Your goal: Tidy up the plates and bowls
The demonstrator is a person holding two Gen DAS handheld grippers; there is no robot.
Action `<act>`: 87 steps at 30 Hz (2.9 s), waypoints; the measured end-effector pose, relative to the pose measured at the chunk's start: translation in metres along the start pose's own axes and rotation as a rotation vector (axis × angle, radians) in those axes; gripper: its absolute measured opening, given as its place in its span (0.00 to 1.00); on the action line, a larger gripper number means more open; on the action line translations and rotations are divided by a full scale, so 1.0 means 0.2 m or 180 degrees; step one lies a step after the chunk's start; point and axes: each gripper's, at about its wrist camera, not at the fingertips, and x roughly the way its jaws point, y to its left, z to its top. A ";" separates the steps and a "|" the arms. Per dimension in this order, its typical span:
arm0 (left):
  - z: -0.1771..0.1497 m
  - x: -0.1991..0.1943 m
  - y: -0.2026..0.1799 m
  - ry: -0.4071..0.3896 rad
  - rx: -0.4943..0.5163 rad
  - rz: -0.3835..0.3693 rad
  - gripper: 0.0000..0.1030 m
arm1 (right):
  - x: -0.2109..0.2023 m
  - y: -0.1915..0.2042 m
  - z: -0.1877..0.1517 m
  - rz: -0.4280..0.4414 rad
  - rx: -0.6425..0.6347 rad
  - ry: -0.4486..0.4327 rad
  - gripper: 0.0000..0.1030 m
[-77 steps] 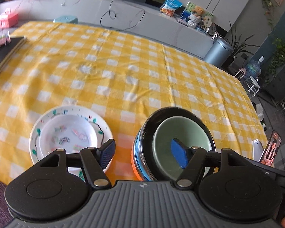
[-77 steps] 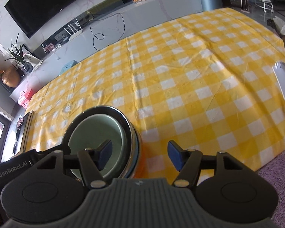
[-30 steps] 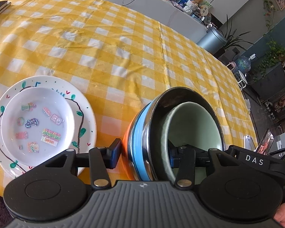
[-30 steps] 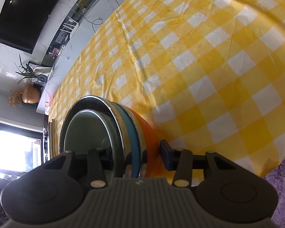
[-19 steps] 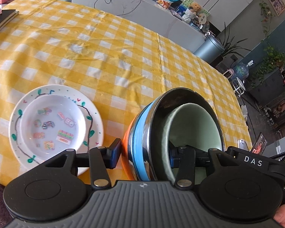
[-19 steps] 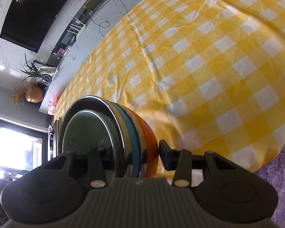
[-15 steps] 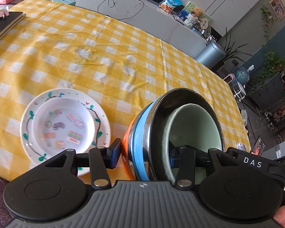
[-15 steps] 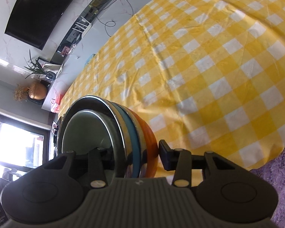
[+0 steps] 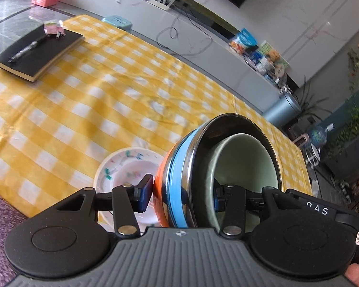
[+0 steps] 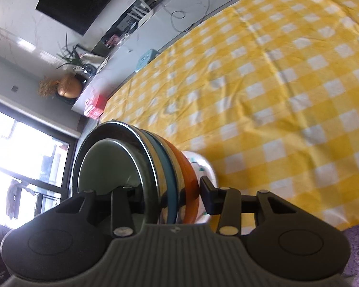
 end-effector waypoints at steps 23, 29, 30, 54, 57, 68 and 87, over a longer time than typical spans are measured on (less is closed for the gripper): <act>0.03 0.25 0.30 0.0303 -0.0528 0.0097 0.50 | 0.38 0.07 0.04 -0.0341 -0.0145 0.0397 0.40; 0.04 0.28 0.28 0.0287 -0.0418 0.0170 0.50 | 0.41 0.03 0.06 -0.0328 -0.0092 0.0420 0.41; 0.04 0.29 0.27 0.0284 -0.0400 0.0180 0.50 | 0.41 0.03 0.06 -0.0327 -0.0101 0.0420 0.41; 0.01 -0.13 -0.02 -0.0616 0.0472 0.0303 0.79 | -0.03 0.21 -0.03 -0.0332 -0.0940 -0.0399 0.62; -0.05 -0.24 -0.13 -0.0839 0.0816 0.0304 0.78 | -0.16 0.25 -0.08 -0.0336 -0.1154 -0.0630 0.63; -0.34 -0.53 -0.41 -0.1578 0.1886 0.0532 0.85 | -0.54 0.28 -0.33 -0.0415 -0.1697 -0.1255 0.74; -0.66 -0.59 -0.23 -0.1327 0.1684 0.0938 0.91 | -0.71 0.18 -0.87 -0.0868 -0.2201 -0.1514 0.86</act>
